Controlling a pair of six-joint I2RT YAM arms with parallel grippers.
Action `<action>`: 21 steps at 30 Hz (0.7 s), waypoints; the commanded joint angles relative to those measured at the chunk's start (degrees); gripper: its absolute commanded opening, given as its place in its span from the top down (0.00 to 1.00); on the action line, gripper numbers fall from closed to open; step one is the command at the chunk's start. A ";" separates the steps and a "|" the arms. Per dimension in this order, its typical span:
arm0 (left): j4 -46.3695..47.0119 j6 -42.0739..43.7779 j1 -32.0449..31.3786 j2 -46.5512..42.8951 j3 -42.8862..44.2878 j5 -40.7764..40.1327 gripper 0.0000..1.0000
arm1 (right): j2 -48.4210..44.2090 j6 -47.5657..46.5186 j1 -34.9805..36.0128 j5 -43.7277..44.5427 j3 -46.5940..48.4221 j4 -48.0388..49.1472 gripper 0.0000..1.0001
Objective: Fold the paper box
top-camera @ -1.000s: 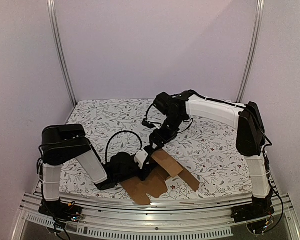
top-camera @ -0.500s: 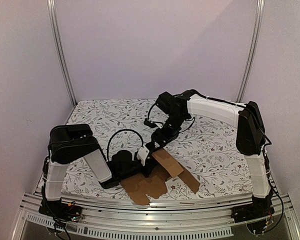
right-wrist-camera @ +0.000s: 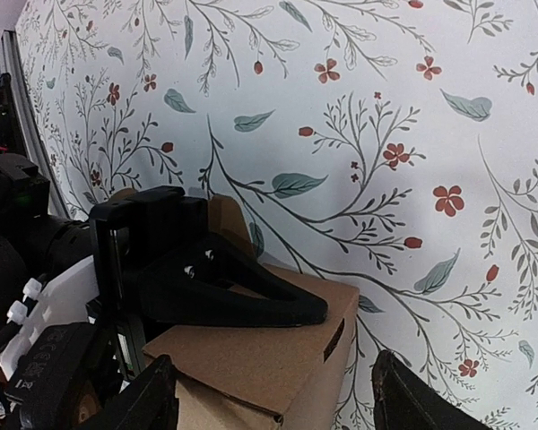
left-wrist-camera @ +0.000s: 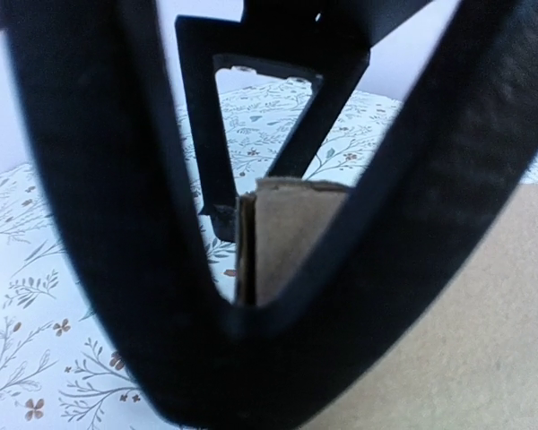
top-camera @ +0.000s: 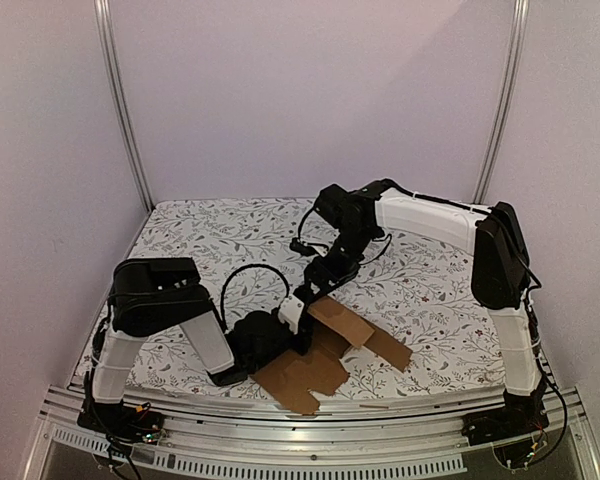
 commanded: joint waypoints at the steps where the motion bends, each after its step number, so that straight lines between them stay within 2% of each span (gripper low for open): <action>1: 8.97 2.79 -3.82 1.41 1.24 -9.38 0.97 | 1.56 0.54 -0.40 0.03 -0.91 -1.41 0.27; 9: 9.17 2.53 -3.90 0.52 -1.48 -7.75 0.96 | -4.14 -1.54 -7.11 0.78 -0.76 -1.85 0.24; 15: 9.16 2.36 -3.90 0.30 -1.66 -6.64 0.94 | -8.68 -3.91 -7.91 2.03 -6.59 -1.12 0.24; 21: 9.22 2.24 -3.90 0.17 -1.39 -6.28 0.93 | -8.45 -6.22 -7.89 -6.41 -9.61 -1.48 0.25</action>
